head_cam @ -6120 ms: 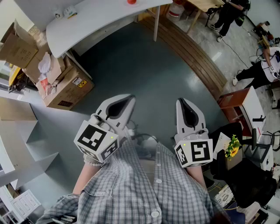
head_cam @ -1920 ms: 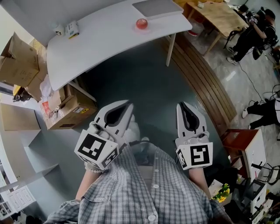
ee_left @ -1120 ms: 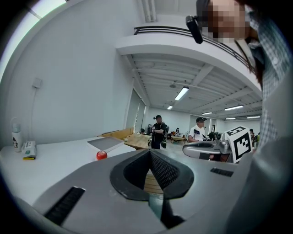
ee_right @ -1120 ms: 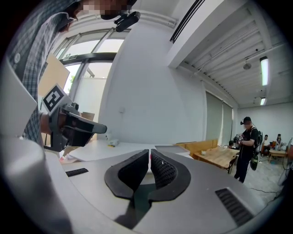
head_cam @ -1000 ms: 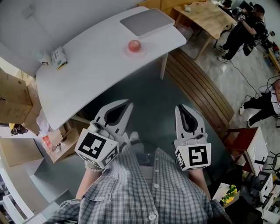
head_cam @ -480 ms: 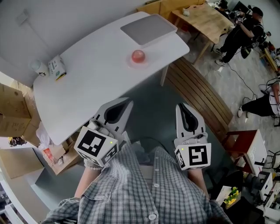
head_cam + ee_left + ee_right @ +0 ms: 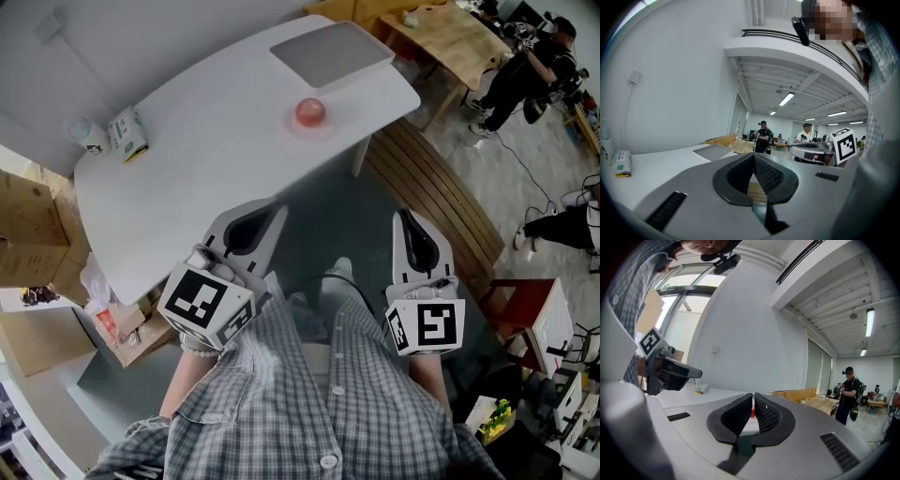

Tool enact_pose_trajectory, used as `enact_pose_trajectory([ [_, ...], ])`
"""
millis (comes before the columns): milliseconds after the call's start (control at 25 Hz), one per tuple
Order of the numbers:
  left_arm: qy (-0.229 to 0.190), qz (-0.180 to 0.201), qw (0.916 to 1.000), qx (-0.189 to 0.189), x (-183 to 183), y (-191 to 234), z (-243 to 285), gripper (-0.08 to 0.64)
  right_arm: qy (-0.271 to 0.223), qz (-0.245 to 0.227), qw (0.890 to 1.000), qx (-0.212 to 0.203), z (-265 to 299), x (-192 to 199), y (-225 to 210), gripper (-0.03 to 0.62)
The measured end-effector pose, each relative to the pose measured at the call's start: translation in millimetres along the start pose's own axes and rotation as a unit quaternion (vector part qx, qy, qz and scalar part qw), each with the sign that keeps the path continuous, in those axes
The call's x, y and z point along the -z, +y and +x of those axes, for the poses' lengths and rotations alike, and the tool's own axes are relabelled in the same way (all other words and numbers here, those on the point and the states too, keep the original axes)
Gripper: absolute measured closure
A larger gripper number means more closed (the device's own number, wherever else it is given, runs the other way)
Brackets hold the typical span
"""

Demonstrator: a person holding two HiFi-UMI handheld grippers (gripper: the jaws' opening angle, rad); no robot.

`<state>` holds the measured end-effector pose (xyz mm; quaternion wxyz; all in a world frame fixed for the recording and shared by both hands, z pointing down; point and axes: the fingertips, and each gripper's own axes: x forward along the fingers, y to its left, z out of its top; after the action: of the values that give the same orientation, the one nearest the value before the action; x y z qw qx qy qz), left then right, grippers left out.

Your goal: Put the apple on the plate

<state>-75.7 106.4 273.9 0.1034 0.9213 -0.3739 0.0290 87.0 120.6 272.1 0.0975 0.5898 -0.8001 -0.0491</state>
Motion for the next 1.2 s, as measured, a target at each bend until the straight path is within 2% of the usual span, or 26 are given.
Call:
enact_pose_trajectory([
  [240, 0.005, -0.007, 0.9999, -0.014, 1.3, 10.8, 10.0, 0.551, 0.004, 0.0, 1.0, -0.011, 19.0, 1.2, -9.6, 0.561],
  [560, 0.006, -0.017, 0.9989, -0.042, -1.1, 30.9, 53.4, 0.551, -0.004, -0.005, 0.999, -0.051, 66.6, 0.6, -31.3, 0.561],
  [840, 0.002, -0.026, 0.9957, -0.089, -19.0, 49.6, 96.7, 0.551, -0.009, -0.007, 0.995, -0.101, 120.9, -5.5, -66.4, 0.561],
  [1040, -0.008, -0.05, 0.9901, -0.131, -28.9, 64.4, 132.8, 0.551, -0.003, -0.016, 0.989, -0.144, 162.0, -2.4, -94.2, 0.561],
  [1200, -0.007, -0.062, 0.9869, -0.149, -31.2, 67.8, 168.5, 0.551, 0.006, -0.017, 0.986, -0.167, 189.0, 4.7, -122.2, 0.561],
])
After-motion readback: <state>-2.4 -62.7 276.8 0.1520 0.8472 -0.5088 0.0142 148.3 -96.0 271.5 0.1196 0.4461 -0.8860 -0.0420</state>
